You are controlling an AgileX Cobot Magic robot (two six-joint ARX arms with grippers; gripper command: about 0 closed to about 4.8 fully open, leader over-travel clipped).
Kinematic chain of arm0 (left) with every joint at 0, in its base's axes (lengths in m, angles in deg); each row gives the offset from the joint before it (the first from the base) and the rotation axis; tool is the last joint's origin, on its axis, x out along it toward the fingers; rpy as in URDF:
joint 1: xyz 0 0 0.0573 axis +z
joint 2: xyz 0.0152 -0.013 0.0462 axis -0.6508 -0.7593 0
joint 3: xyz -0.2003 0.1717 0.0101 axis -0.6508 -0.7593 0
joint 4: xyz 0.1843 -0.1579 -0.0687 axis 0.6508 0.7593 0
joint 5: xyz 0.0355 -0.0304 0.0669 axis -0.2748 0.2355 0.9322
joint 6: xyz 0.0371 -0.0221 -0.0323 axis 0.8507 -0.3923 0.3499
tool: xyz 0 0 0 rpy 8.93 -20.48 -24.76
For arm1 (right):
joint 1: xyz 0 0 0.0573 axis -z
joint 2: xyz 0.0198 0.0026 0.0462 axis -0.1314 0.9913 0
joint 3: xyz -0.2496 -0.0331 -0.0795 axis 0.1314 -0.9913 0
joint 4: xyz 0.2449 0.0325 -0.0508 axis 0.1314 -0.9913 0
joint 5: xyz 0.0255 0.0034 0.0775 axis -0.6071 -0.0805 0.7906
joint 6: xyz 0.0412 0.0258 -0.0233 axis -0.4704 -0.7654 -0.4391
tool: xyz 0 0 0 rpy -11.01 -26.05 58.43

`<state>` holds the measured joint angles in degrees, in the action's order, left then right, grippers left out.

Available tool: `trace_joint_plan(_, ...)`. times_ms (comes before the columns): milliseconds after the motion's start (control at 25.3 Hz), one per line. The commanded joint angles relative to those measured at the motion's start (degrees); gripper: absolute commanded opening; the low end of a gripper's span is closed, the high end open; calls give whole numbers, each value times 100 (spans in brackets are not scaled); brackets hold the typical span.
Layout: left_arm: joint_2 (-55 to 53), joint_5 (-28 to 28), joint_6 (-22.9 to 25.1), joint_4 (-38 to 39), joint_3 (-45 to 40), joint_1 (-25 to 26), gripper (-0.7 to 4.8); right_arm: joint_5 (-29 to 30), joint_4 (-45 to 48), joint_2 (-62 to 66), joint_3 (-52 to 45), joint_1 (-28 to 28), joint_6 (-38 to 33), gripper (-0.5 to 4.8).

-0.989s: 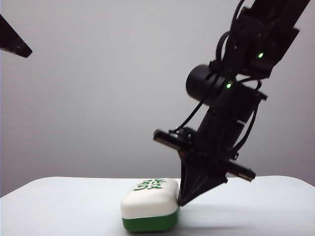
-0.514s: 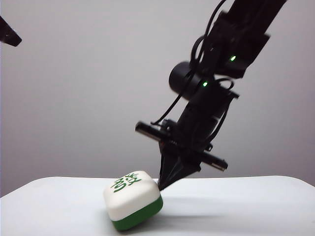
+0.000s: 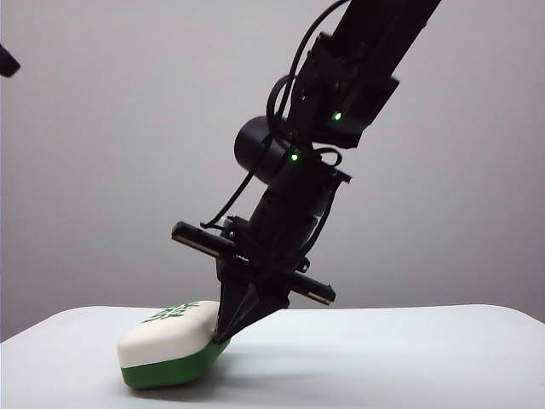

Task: Move the foam mahjong from the right side of the table to the left side of the table.

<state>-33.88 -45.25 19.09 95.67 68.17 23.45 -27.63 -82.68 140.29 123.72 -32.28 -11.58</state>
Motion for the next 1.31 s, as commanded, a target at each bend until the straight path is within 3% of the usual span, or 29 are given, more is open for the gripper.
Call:
trace_joint_plan(40,125,-20,-11,70,42,2,-5,11,-66,138,173,-11,-52,-5)
trace_joint_plan(356,227,111,-9,160,42,2,-5,-136,247,186,238,-48,-116,-5)
trace_joint_plan(751,229,111,-9,146,42,2,-5,149,769,352,254,-190,-380,-5)
trace_joint_plan(1305,229,109,-7,33,42,2,-5,122,424,789,1169,-299,-354,-5)
